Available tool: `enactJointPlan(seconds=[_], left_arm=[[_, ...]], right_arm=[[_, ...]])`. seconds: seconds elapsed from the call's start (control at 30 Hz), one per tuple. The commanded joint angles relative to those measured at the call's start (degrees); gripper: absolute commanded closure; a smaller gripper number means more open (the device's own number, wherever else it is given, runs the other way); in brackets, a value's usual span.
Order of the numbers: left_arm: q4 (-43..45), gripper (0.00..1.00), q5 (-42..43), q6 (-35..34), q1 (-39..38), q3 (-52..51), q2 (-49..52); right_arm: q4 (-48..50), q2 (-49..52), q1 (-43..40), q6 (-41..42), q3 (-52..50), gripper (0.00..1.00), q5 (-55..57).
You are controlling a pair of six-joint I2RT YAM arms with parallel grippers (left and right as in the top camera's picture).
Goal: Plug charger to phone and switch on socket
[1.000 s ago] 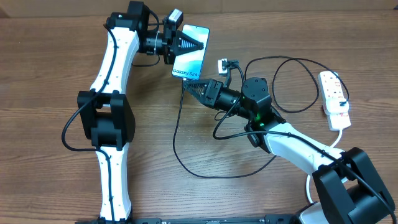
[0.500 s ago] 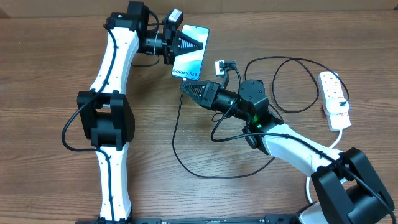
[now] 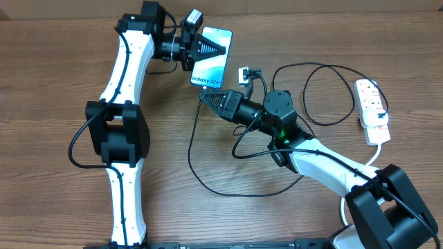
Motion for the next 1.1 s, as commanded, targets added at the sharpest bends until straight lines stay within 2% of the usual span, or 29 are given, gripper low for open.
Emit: enactJointPlan(seconds=[0.0,0.33,1.07], left_arm=[[-0.09,0.96,2.67,2.32,-0.44,0.79,-2.86],[-2.82,0.96,2.93,5.25,-0.48,0.79,-2.86],[-10.23,0.96,2.78,10.12,-1.92,0.79,-2.86]], right_arm=[[1.25,0.13,-1.2,3.21,1.27,0.96,2.03],[1.4,0.13,-5.07,3.21,1.27,0.96,-4.0],[-2.49,0.13,-5.9,2.75,4.17,0.96,-0.46]])
